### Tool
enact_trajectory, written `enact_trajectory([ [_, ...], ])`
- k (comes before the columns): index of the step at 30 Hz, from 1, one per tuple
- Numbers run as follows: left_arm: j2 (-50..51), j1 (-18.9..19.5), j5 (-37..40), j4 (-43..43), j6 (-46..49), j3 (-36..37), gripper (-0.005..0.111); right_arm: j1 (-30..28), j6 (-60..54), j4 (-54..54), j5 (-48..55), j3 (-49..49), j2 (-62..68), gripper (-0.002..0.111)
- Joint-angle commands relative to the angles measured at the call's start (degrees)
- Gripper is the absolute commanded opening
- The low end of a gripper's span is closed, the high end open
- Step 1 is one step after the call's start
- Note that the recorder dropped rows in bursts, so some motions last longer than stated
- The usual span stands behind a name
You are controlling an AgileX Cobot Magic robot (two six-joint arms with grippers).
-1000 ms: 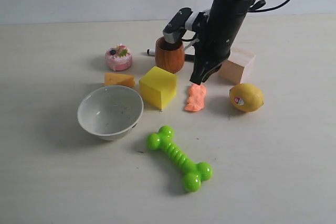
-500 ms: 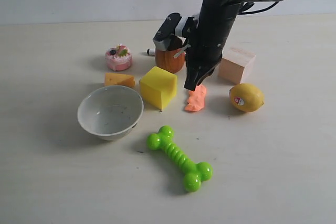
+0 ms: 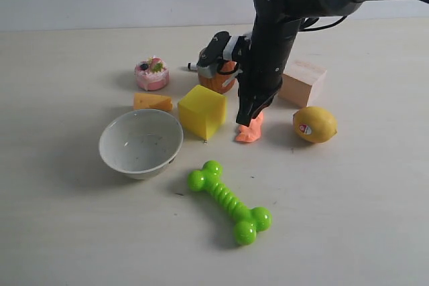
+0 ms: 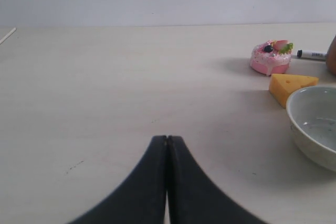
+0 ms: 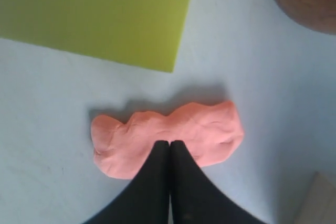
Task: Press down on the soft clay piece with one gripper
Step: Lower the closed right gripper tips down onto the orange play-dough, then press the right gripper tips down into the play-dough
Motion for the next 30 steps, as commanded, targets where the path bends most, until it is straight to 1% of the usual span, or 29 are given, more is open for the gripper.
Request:
enact_trajectory([
  [1, -0.4, -0.4, -0.4, -0.1, -0.1, 0.0, 0.0, 0.1, 0.1, -0.4, -1.7, -0.4, 0.3, 0.0],
  [15, -0.4, -0.4, -0.4, -0.1, -0.1, 0.0, 0.0, 0.1, 0.1, -0.6, -2.5, -0.4, 3.3, 0.0],
  [30, -0.4, -0.4, -0.4, -0.1, -0.1, 0.0, 0.0, 0.1, 0.1, -0.7, -1.2, 0.0, 6.1, 0.0],
])
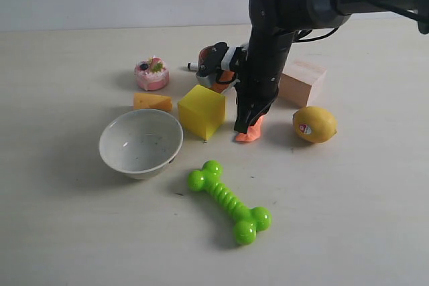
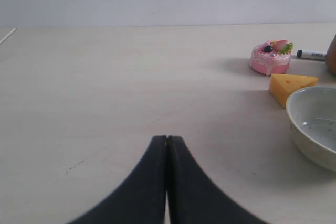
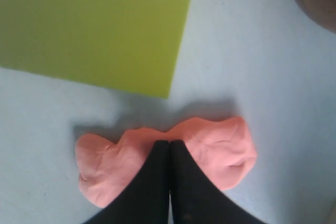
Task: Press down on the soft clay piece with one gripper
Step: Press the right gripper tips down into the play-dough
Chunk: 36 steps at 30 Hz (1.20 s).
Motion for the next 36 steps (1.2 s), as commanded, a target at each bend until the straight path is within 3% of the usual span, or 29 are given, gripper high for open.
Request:
enact_trajectory([
  [1, -0.4, -0.4, -0.4, -0.1, -0.1, 0.0, 0.0, 0.1, 0.1, -0.6, 0.6, 0.7, 2.3, 0.0],
  [36, -0.4, -0.4, -0.4, -0.1, -0.1, 0.0, 0.0, 0.1, 2.6, -2.8, 1.3, 0.9, 4.8, 0.0],
])
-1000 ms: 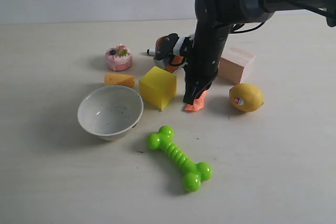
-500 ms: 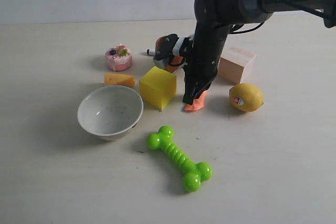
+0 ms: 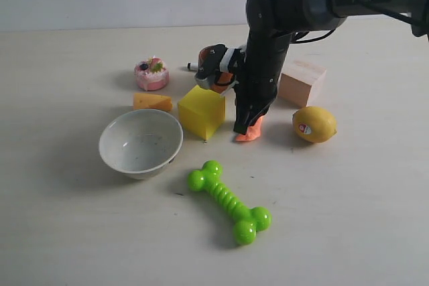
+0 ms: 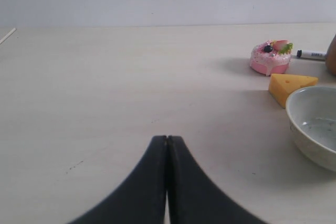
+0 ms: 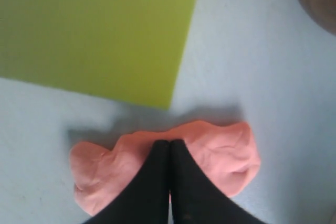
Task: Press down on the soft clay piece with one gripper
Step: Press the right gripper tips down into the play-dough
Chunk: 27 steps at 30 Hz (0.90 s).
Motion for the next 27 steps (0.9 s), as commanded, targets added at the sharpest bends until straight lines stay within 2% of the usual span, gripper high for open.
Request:
enact_trajectory([
  [1, -0.4, -0.4, -0.4, -0.1, -0.1, 0.0, 0.0, -0.2, 2.7, -1.8, 0.4, 1.3, 3.3, 0.0],
  [27, -0.4, -0.4, -0.4, -0.1, -0.1, 0.0, 0.0, -0.2, 2.7, -0.5, -1.1, 1.3, -0.9, 0.0],
])
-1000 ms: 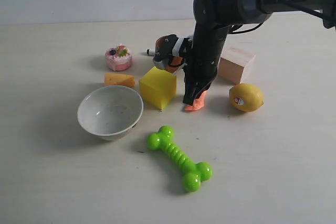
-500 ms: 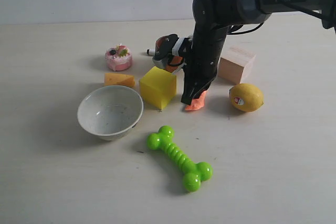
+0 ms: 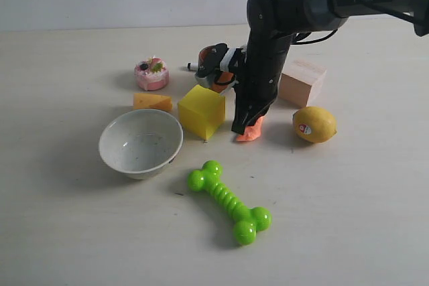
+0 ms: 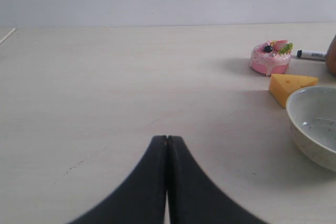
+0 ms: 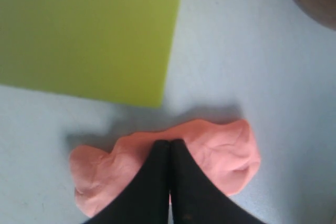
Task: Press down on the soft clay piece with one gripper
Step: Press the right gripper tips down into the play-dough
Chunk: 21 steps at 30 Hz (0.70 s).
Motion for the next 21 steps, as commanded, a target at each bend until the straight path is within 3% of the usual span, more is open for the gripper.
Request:
enact_trajectory([
  [1, -0.4, -0.4, -0.4, -0.1, -0.1, 0.0, 0.0, -0.2, 0.2, -0.5, 0.1, 1.1, 0.3, 0.0],
  [11, -0.4, -0.4, -0.4, -0.1, -0.1, 0.0, 0.0, -0.2, 0.2, 3.0, -0.3, 1.1, 0.0, 0.023],
  [21, -0.4, -0.4, -0.4, -0.1, -0.1, 0.0, 0.0, -0.2, 0.2, 3.0, -1.5, 1.1, -2.3, 0.027],
])
